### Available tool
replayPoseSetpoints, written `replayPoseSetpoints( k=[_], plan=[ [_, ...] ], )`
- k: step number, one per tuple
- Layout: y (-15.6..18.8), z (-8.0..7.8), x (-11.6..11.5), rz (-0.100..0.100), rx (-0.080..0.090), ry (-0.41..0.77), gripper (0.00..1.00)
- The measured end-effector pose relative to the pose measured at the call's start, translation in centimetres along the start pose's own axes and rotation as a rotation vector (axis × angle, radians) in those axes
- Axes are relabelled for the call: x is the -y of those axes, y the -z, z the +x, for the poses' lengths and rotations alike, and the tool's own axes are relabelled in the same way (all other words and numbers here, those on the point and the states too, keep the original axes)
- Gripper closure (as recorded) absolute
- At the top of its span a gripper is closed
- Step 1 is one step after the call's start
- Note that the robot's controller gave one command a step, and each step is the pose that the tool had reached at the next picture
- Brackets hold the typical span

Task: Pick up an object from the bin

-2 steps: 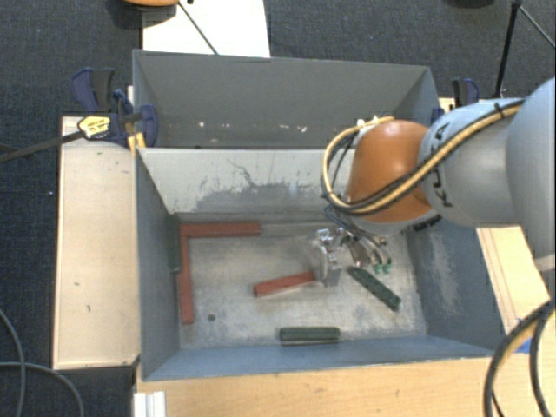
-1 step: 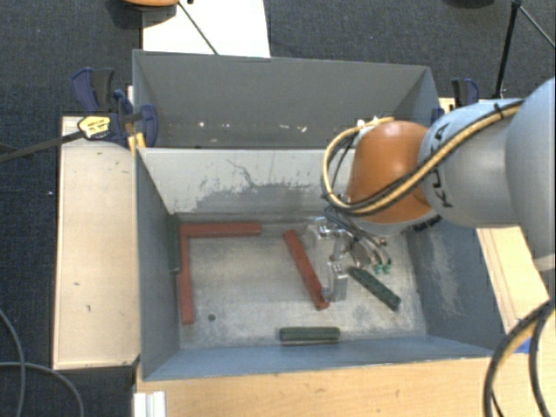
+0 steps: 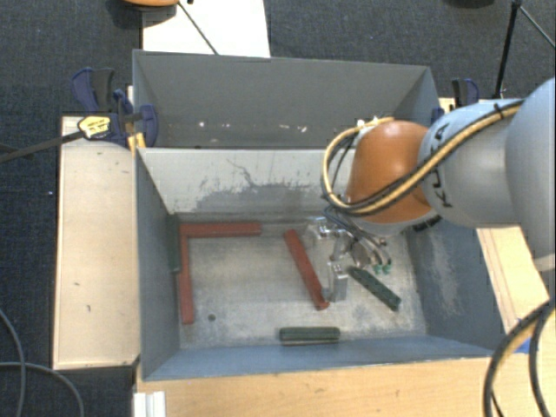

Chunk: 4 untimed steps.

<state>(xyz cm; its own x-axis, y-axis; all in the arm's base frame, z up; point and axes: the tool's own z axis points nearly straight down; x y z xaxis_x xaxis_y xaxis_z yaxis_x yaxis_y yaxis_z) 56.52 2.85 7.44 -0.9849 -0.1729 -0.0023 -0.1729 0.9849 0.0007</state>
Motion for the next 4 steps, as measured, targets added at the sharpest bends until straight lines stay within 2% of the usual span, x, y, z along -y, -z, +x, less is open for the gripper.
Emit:
replayPoseSetpoints(
  k=[1, 2, 3, 4],
  plan=[
    [1.5, -0.9, -2.7, 0.001, 0.000, -0.050, 0.00],
    [0.3, -2.5, -0.8, -0.003, 0.005, 0.136, 1.00],
    [-0.3, -2.3, -0.7, 0.000, 0.003, 0.135, 0.00],
    [-0.3, -2.2, -0.7, 0.000, 0.002, 0.134, 0.00]
  ],
)
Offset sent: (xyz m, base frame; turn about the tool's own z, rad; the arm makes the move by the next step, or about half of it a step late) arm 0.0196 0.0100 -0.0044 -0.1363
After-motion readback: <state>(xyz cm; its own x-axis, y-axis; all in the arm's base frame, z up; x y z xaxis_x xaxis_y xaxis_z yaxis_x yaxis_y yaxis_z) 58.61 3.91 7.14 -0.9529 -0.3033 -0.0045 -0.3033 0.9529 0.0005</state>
